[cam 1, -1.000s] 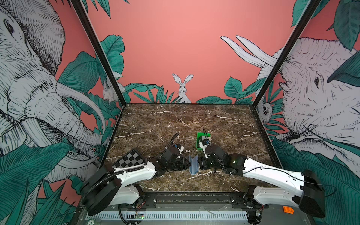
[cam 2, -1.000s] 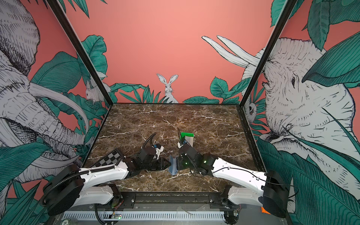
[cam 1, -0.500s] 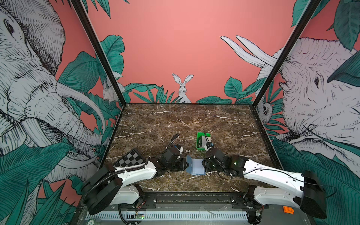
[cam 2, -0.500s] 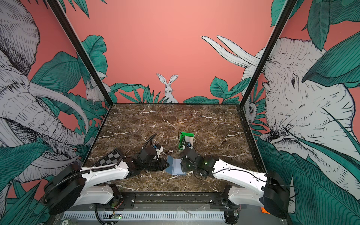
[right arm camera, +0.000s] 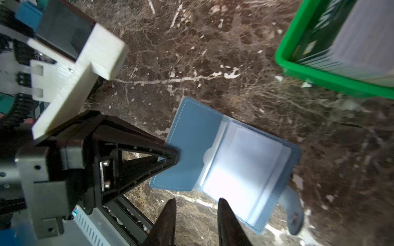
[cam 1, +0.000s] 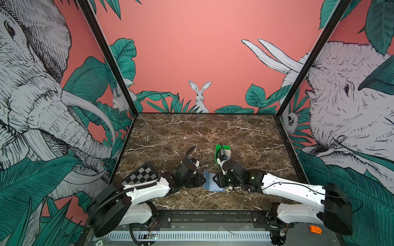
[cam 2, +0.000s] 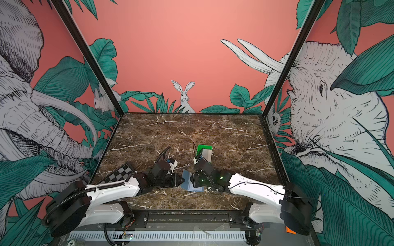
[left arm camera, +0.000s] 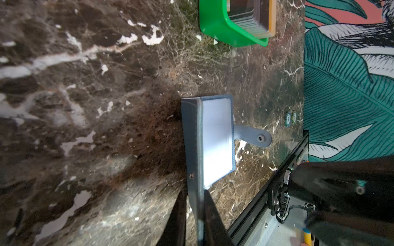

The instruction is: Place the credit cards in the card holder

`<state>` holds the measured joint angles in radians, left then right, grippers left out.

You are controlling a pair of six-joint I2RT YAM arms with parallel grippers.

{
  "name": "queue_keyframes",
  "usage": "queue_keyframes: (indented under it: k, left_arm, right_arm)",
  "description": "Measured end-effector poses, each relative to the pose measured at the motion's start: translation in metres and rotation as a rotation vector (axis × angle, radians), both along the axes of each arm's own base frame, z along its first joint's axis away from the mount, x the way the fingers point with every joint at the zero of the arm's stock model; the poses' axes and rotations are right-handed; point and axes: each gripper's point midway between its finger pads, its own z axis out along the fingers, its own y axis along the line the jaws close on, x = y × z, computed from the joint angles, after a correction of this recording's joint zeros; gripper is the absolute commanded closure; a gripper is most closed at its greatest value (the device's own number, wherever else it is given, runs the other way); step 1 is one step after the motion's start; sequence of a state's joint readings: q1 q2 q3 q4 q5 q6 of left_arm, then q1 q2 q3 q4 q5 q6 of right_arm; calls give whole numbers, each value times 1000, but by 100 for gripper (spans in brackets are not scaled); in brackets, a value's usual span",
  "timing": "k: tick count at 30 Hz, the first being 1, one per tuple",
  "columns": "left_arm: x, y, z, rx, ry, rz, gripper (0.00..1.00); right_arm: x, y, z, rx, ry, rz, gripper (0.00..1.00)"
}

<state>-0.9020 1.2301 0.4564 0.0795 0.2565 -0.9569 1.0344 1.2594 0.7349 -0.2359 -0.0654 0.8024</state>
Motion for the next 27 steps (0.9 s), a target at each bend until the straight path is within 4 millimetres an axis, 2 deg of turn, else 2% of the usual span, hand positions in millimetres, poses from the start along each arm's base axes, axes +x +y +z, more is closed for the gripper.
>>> queue_keyframes:
  k: [5, 9, 20, 27]
  left_arm:
    - [-1, 3, 3, 3, -5, 4, 80]
    - [-2, 4, 7, -1, -15, 1, 80]
    - [-9, 14, 24, -10, -54, -20, 85]
    - [-6, 9, 20, -10, -57, -28, 87]
  right_arm:
    - [2, 19, -19, 1, 50, 19, 83]
    - [3, 29, -31, 8, 78, 25, 88]
    - [6, 41, -54, 11, 119, 16, 90]
    - [7, 47, -58, 43, 136, 2, 91]
